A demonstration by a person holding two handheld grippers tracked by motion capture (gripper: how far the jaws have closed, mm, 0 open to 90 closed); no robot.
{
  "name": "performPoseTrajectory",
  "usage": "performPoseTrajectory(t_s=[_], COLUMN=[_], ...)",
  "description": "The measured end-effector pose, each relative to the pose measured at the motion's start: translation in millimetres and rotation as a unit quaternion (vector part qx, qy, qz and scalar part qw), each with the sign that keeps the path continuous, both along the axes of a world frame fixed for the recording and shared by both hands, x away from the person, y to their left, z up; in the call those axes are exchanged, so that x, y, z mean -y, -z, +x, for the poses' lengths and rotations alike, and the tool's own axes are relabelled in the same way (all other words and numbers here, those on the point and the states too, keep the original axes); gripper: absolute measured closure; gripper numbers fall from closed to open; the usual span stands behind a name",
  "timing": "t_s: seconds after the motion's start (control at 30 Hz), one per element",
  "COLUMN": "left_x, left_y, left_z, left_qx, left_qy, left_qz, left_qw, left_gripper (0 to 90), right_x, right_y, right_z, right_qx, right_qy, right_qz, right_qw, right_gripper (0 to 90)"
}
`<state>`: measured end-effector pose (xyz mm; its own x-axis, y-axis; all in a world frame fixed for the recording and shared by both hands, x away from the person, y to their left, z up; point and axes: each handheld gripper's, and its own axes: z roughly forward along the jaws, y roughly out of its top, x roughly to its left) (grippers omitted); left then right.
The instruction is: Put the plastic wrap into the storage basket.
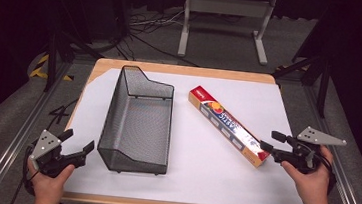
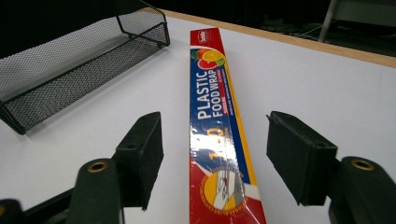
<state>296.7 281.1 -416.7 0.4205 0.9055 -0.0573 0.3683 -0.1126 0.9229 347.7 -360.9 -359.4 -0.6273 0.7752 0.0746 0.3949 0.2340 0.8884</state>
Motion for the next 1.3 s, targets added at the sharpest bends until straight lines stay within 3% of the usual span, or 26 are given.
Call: performPoseTrajectory(t_s=[0.07,0.2,0.37,0.53,0.73,0.97,1.1,1.3], left_x=[-0.9,-2.2,-2.7,-1.1,-0.6,-0.2,-0.6,-1.2], left_y=[0.6,4.1,5.8,7.3,8.1,8.5,9.7,9.9], left_z=[-0.2,-0.7,-0.5,0.2,0.5,0.1,0.0,0.4], left_qx=[-0.001,-0.008,-0.010,-0.011,-0.013,-0.012,-0.014,-0.016], left_qy=[-0.001,-0.005,-0.009,-0.010,-0.010,-0.011,-0.008,-0.006], left_qz=[-0.001,-0.020,-0.019,-0.015,-0.009,-0.007,-0.006,-0.003], left_qw=[1.0000,0.9998,0.9997,0.9998,0.9998,0.9998,0.9999,0.9999], left_gripper=[16.5,16.5,16.5,16.5,16.4,16.4,16.4,16.4], right_x=[-6.5,-15.8,-24.6,-33.8,-43.4,-55.1,-62.7,-73.3], right_y=[-8.5,-17.0,-29.2,-38.9,-44.2,-41.5,-36.9,-30.6], right_z=[7.4,19.0,28.1,40.4,56.4,80.4,91.2,106.1], right_qx=[-0.005,0.016,0.012,-0.008,0.002,-0.028,-0.060,-0.074], right_qy=[0.004,-0.007,-0.011,-0.028,-0.036,-0.034,-0.027,-0.031], right_qz=[-0.006,-0.035,-0.047,-0.060,-0.057,-0.071,-0.072,-0.085], right_qw=[1.0000,0.9992,0.9988,0.9978,0.9977,0.9965,0.9952,0.9931], right_gripper=[32.0,24.5,23.7,23.2,24.3,22.2,19.4,19.3])
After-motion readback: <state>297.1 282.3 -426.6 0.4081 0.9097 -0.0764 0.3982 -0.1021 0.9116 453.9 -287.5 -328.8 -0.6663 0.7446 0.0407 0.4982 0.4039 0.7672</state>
